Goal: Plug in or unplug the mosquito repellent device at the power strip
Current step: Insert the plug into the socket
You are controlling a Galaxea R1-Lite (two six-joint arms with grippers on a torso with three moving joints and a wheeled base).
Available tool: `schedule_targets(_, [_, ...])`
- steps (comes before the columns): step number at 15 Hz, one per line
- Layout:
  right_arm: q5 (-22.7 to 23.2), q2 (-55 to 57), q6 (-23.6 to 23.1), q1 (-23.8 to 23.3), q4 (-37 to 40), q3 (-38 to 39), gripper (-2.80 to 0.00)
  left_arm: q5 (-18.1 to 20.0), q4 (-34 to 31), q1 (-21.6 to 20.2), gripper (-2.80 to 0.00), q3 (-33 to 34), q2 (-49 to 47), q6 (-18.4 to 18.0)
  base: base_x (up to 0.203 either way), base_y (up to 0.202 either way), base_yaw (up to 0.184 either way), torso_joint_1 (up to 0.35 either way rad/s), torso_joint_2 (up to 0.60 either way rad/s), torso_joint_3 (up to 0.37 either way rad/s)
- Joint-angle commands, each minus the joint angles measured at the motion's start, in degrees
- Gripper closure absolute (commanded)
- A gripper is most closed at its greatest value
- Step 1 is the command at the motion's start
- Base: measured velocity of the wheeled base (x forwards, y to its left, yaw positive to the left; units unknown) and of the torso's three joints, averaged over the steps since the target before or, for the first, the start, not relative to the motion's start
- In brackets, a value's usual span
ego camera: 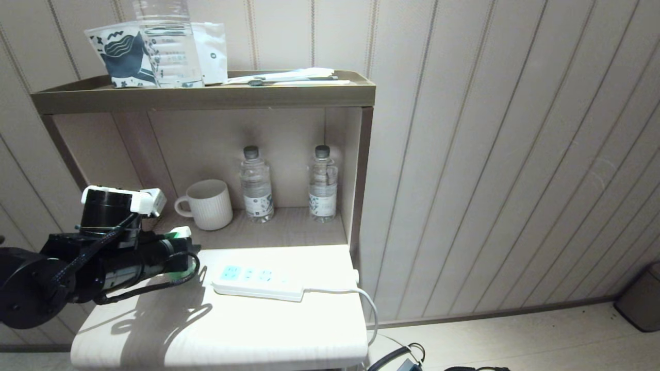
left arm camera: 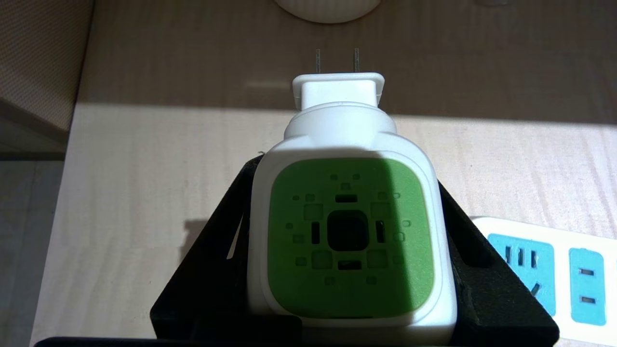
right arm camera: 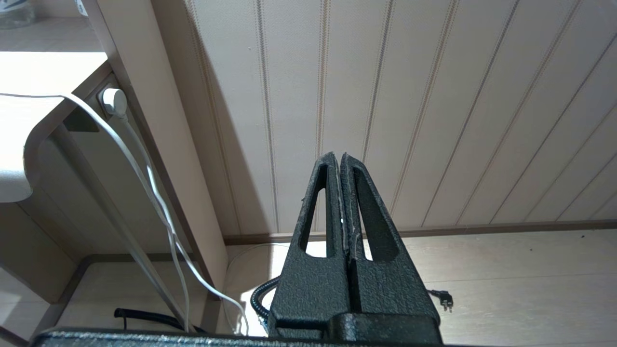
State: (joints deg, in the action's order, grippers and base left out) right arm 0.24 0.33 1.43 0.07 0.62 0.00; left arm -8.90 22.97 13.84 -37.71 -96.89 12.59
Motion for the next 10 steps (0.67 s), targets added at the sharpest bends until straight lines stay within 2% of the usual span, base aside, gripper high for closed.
schedule_targets(1, [0.0, 0.0, 0.0, 0.0, 0.0, 0.0, 0.0, -0.1, 1.2, 0.0, 0.0, 0.3, -1.3, 0.1, 0.0, 0.0, 0.0, 0.0, 0.0, 0.0])
schedule_targets(10, [0.0, 0.0, 0.1, 0.0, 0.0, 0.0, 0.0, -1.0, 8.8, -0.6, 0.0, 1.6, -5.0, 1.1, 0.0, 0.0, 0.0, 0.0, 0.0, 0.0])
